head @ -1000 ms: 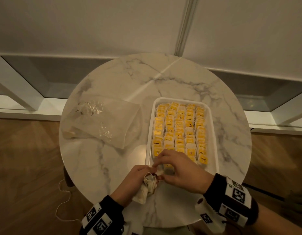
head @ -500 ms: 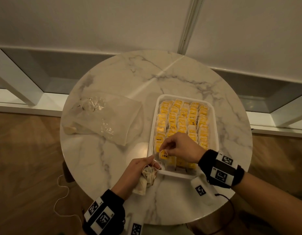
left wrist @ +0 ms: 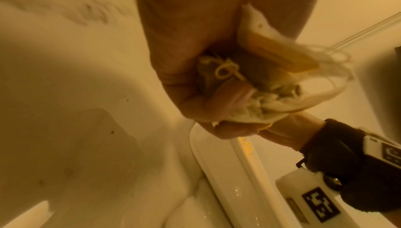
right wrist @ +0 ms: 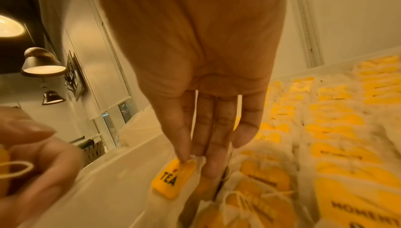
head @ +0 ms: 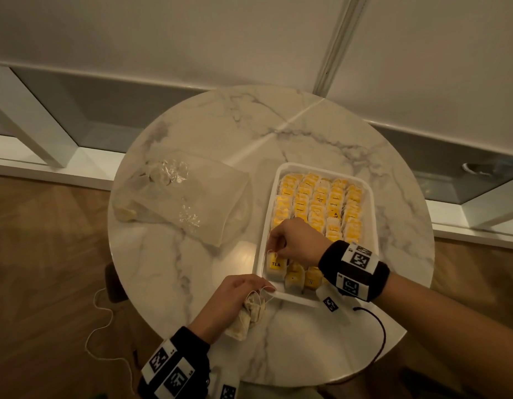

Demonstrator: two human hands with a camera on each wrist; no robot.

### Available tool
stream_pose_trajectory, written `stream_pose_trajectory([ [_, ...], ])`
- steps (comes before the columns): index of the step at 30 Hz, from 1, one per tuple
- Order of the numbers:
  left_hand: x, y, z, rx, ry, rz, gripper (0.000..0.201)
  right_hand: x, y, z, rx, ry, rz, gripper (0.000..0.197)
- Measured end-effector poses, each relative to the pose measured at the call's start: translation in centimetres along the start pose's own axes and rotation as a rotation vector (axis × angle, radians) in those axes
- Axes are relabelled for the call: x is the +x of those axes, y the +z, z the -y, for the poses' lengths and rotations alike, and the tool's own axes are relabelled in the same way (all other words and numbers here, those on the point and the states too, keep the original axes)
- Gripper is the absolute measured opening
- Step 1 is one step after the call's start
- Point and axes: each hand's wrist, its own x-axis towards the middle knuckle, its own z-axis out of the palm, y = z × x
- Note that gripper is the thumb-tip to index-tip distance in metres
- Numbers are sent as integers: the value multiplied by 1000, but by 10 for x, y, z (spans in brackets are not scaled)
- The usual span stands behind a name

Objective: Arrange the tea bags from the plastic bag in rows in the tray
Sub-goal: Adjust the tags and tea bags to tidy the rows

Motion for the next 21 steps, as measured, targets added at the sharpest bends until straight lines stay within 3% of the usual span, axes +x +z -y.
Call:
stream_pose_trajectory([
  [8,2,0,1,-15,-11,3,34,-5,-1,-3,-8,-9,-119,14],
  [14,1,1,1,-55,-11,22,37,-28,-7,3,-189,-92,-157,13],
  [17,2,2,3,-95,-13,19,39,-46,-5,7,-208,-99,-26,15],
  [21,3,2,3,-101,-16,9,47,-40,8,2,-167,-1,118,17],
])
